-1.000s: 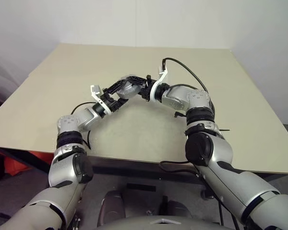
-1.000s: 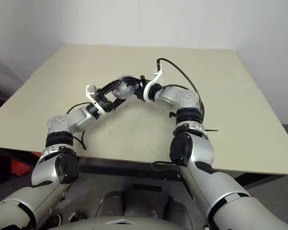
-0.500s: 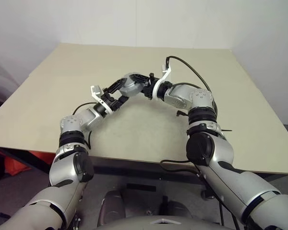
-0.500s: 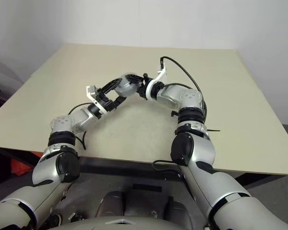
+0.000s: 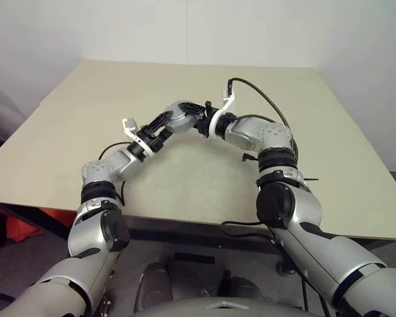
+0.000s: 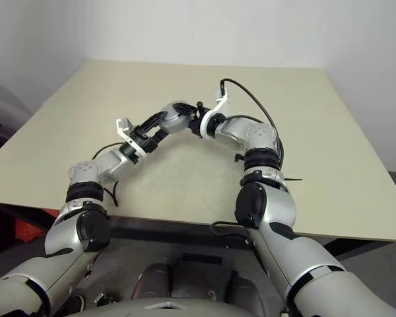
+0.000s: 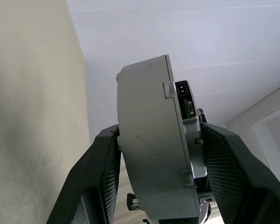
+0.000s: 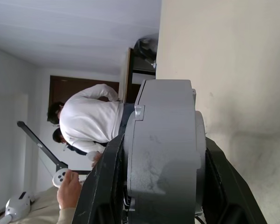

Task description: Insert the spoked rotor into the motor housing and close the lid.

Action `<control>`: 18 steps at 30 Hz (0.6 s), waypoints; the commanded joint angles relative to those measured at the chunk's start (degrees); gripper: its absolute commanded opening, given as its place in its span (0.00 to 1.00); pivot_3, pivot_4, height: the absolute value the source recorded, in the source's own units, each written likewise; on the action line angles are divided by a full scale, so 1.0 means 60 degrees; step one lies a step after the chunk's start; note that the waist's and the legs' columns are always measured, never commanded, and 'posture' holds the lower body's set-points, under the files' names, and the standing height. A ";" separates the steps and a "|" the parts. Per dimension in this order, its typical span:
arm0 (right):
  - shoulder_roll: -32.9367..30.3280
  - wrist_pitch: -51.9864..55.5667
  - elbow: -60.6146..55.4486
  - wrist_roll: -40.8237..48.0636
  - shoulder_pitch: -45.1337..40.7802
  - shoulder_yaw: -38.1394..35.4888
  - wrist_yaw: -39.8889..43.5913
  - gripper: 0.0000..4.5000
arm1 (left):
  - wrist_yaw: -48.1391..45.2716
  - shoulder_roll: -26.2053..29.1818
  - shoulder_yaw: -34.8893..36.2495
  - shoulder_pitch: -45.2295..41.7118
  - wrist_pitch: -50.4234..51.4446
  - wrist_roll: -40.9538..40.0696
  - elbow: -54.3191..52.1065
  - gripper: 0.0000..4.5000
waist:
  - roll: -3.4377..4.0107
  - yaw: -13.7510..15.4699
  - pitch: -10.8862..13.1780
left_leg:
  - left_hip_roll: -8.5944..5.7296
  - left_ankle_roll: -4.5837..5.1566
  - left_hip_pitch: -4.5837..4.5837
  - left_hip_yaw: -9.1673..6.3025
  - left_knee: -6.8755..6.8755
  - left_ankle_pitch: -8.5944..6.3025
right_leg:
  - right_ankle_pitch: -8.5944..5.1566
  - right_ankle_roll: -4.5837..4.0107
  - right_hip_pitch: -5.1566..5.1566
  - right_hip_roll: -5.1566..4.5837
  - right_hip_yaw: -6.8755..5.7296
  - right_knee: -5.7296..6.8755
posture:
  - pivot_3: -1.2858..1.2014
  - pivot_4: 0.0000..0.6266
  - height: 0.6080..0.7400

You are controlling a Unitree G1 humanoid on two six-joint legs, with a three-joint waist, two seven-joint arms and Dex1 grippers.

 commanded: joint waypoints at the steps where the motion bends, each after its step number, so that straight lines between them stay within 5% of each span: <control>1: -0.0058 -0.0081 -0.0374 0.0349 -0.0367 -0.0061 0.0127 0.44 | -0.0131 0.0027 -0.0044 -0.0237 -0.0004 -0.0140 -0.0200 0.50 | 0.0000 0.0001 0.0000 | 0.0000 0.0000 0.0000 0.0000 0.0000 0.0000 | 0.0000 0.0000 0.0000 0.0000 0.0000 0.0000 | 0.52 0.00 1.00; 18: -0.0100 -0.0196 -0.0597 0.0088 -0.0239 0.0351 0.0491 0.44 | -0.0105 0.0011 -0.0111 -0.0247 -0.0263 -0.0019 -0.0179 0.50 | 0.0000 0.0003 0.0000 | 0.0001 0.0001 0.0000 0.0000 0.0003 0.0001 | 0.0001 0.0000 0.0000 0.0000 0.0000 0.0002 | 0.52 0.00 1.00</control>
